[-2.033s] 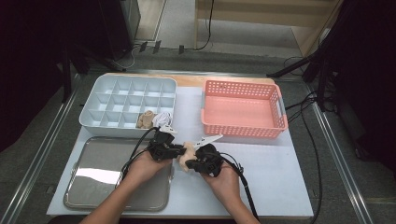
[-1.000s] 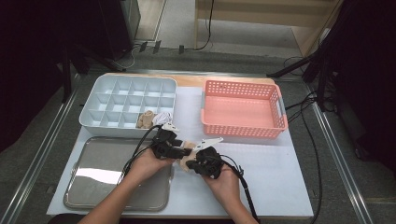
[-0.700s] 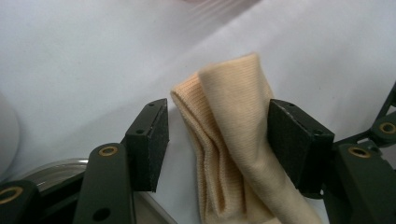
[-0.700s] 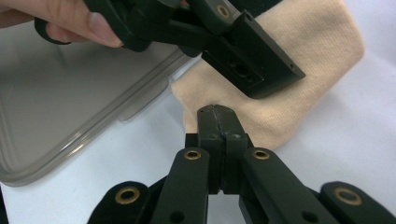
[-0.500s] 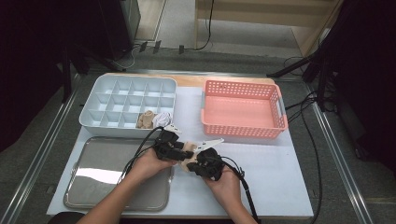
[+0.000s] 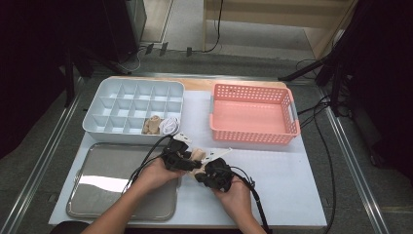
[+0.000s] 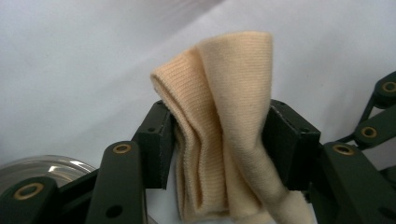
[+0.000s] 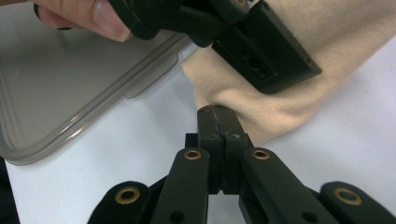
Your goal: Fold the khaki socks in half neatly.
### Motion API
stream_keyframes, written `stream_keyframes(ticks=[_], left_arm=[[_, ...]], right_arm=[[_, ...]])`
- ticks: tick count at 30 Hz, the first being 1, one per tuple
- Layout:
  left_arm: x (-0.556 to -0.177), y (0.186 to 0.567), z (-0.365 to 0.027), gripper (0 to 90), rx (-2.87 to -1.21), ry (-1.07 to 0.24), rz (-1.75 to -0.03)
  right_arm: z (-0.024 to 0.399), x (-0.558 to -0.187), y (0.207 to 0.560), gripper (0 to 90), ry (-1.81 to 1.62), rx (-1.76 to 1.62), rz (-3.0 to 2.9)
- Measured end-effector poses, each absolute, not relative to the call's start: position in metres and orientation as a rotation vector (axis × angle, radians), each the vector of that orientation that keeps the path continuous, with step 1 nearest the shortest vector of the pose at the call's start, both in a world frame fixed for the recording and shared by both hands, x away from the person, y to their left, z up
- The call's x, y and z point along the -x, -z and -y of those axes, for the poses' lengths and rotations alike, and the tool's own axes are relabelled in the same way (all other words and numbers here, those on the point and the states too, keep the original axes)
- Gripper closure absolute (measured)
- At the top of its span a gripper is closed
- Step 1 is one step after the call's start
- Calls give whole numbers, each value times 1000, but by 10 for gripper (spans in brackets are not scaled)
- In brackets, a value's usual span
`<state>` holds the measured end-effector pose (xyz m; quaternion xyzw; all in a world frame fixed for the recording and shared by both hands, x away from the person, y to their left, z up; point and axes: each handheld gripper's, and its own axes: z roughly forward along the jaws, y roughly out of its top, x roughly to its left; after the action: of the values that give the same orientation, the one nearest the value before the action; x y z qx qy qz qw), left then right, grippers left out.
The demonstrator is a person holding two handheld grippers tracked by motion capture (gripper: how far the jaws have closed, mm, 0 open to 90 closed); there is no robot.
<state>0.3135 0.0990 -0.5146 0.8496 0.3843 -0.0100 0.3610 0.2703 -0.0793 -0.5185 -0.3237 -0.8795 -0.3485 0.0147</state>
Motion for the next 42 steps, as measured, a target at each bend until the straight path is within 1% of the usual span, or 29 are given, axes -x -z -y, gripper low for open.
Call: stream_keyframes(ticks=[4, 14, 16, 19, 25, 31, 34, 37, 39, 42], left_arm=[[-313, 515, -100, 533, -2182, 67, -995], [-314, 514, -100, 668, -2178, 109, -1005], [-316, 514, -101, 690, -2152, 136, -1028], [-319, 513, -104, 704, -2129, 152, -1051], [-319, 503, -110, 708, -2097, 104, -1062], [-321, 492, -120, 707, -2067, 92, -1068], [-321, 488, -123, 707, -2068, 85, -1059], [-319, 483, -126, 707, -2061, 78, -1053], [-317, 479, -128, 706, -2059, 70, -1049], [-315, 474, -132, 706, -2058, 58, -1044]], right_arm=[[80, -271, 519, 900, 1093, 1008, 2731], [83, -274, 520, 900, 1089, 1006, 2694], [84, -275, 519, 893, 1087, 1003, 2694], [84, -275, 518, 889, 1070, 1006, 2686], [92, -279, 513, 831, 1063, 1016, 2671], [100, -285, 512, 810, 1072, 1052, 2658], [104, -287, 510, 760, 1090, 1060, 2648], [108, -290, 508, 656, 1111, 1061, 2636], [110, -292, 506, 603, 1120, 1038, 2652], [115, -295, 500, 557, 1146, 1025, 2665]])
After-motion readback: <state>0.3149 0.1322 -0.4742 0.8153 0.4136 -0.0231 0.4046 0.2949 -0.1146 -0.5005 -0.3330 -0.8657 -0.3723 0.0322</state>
